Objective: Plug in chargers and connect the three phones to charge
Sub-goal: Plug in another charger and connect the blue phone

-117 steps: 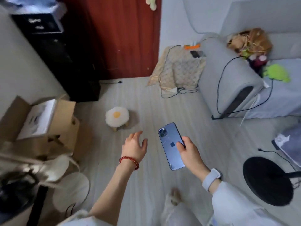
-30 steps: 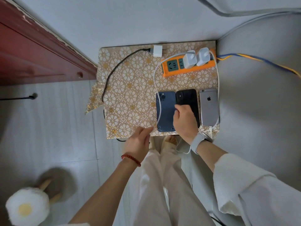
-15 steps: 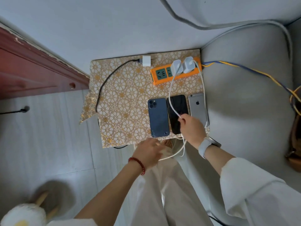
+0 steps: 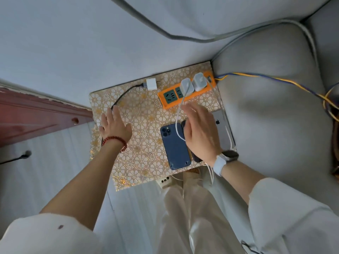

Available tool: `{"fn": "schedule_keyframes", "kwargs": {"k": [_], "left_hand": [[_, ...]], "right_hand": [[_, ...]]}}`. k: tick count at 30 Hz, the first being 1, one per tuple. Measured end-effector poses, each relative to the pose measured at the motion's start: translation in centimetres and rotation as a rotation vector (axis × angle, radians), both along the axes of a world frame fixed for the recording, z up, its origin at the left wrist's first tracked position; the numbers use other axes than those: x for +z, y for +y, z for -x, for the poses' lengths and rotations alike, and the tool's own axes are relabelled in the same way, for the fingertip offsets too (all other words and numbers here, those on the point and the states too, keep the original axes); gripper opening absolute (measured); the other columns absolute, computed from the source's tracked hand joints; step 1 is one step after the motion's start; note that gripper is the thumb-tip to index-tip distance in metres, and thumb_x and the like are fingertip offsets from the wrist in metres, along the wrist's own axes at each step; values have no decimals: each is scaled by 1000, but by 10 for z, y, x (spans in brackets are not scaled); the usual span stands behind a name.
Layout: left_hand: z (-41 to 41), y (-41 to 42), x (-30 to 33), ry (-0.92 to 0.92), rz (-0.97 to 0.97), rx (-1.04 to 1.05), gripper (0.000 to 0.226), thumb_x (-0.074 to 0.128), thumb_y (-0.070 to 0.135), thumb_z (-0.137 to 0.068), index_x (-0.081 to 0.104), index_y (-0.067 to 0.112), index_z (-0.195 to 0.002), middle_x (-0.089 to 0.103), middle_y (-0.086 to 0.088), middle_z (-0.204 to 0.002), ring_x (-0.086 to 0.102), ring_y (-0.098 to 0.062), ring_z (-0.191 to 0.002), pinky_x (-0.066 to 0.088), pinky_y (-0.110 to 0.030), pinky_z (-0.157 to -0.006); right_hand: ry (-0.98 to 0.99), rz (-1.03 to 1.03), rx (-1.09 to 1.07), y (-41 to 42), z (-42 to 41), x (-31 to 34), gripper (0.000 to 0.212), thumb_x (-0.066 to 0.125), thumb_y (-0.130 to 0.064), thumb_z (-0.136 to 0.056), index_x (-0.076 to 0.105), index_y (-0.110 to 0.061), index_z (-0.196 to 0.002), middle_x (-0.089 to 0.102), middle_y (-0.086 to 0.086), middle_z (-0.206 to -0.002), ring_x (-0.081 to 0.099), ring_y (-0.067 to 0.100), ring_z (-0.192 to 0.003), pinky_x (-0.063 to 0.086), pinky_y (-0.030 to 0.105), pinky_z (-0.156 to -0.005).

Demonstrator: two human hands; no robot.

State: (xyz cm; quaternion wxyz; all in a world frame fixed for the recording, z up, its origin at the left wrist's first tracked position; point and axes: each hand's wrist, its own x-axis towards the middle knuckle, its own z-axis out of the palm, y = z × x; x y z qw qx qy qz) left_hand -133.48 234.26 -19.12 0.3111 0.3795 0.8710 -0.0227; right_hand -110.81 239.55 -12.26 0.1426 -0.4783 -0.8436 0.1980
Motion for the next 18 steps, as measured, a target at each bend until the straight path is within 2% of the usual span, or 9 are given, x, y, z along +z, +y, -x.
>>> {"fn": "schedule_keyframes", "kwargs": {"k": [3,4,6,9,11,14,18], "left_hand": [[2,12,1,4,-5,-7,67,49,21,-86,12,14,-141,25,-18,-146,19,-37,-135,20,-56,-111],[2,15,2,26,-43,3,64,50,17,-84,17,14,-138,28,-20,-142,25,-38,-131,24,-55,-109],[7,22,3,49,-122,43,63,52,12,-81,22,15,-136,25,-21,-142,25,-39,-129,25,-54,-108],[18,30,-1,25,-68,11,66,52,18,-83,17,14,-139,19,-18,-147,20,-39,-133,23,-54,-109],[20,32,-5,23,-34,-18,62,52,19,-84,20,12,-137,27,-20,-142,24,-39,-130,28,-54,-106],[14,30,-9,48,-53,4,49,50,17,-86,31,9,-130,37,-21,-133,32,-38,-124,36,-53,-99],[5,21,-9,-24,-191,44,30,44,16,-91,47,5,-119,51,-19,-117,51,-35,-103,48,-47,-82]], "right_hand": [[-182,-37,235,27,17,6,36,37,-19,-89,50,-10,-122,49,14,-136,39,30,-132,25,52,-111],[-252,-25,314,33,20,6,36,33,-23,-91,55,-9,-116,53,12,-133,37,29,-133,18,53,-113],[-371,-3,428,45,18,7,38,32,-24,-92,65,-6,-96,67,12,-111,46,30,-126,13,49,-115],[-512,-94,555,54,6,6,24,46,-10,-87,67,0,-79,70,15,-80,61,32,-94,26,45,-114],[-632,-97,638,58,2,6,21,44,-4,-84,64,-2,-84,69,14,-77,59,31,-84,31,43,-110],[-718,-57,713,61,-1,3,26,37,-2,-81,58,-6,-96,66,9,-85,52,29,-86,34,37,-96],[-667,-53,670,65,-2,3,31,41,-2,-81,52,-9,-110,62,7,-100,50,28,-97,35,38,-89]]}}
